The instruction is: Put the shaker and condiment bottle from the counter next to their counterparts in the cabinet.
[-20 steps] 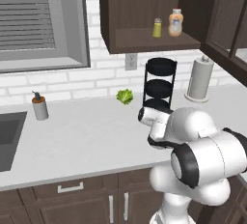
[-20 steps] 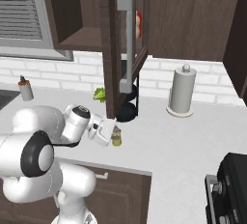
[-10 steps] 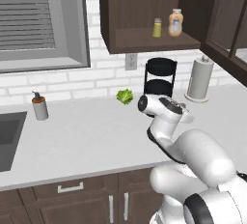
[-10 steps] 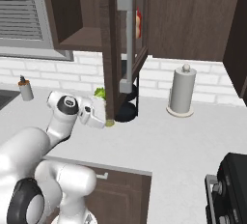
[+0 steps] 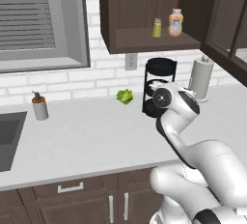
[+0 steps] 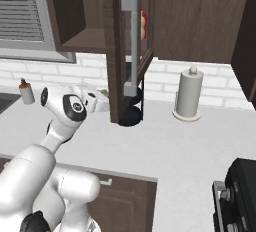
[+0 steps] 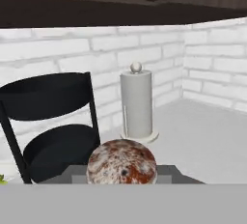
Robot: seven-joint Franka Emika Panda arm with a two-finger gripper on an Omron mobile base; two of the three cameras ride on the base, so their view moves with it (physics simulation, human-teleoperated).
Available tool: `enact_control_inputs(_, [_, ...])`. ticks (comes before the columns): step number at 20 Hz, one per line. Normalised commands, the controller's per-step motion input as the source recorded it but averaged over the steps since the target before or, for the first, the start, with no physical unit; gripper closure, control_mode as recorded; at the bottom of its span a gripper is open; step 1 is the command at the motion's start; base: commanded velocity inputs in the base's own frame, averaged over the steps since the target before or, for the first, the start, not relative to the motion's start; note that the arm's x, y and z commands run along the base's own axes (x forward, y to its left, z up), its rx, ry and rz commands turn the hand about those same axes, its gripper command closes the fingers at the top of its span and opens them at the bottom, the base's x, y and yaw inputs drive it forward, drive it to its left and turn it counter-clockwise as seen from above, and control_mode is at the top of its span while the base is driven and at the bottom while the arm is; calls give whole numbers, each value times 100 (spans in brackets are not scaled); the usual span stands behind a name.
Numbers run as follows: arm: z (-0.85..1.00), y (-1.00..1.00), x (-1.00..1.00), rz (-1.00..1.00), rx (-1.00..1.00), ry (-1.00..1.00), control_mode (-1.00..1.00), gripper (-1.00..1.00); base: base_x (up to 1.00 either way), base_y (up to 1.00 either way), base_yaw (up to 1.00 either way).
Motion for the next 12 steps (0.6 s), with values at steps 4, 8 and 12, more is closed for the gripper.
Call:
enact_control_inputs(4, [97,47,9,38,0,-11,-100,100,0,0,0])
enact_control_inputs(8, [97,44,3,23,2,-13,-100,100,0,0,0])
enact_control_inputs(12, [79,33,36,-1,0,-4,-100,100,0,0,0])
